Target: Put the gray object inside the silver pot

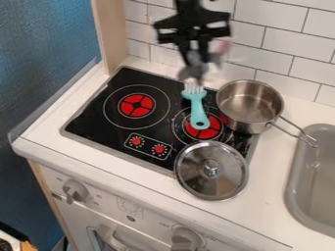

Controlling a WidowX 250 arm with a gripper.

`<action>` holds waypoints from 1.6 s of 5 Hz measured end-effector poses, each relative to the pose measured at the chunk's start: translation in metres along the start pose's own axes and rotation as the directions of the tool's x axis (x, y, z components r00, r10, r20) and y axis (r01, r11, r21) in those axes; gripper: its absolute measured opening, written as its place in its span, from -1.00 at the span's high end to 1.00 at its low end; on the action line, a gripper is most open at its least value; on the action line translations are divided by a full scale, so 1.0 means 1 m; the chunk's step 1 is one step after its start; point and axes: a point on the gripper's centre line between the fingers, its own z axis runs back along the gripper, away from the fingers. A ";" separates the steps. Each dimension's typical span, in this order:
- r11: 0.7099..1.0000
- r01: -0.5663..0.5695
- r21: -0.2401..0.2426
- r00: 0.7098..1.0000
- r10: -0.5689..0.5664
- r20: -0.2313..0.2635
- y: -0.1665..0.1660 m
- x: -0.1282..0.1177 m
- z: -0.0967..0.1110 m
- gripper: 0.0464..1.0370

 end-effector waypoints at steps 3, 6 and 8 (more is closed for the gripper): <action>0.982 0.190 -0.022 0.977 -0.191 -0.096 -0.047 -0.024 -0.042 0.59; 0.984 0.179 0.004 0.978 -0.177 -0.113 -0.045 -0.016 -0.053 -0.11; 0.989 0.147 0.013 0.984 -0.145 -0.107 -0.041 -0.014 -0.045 -0.94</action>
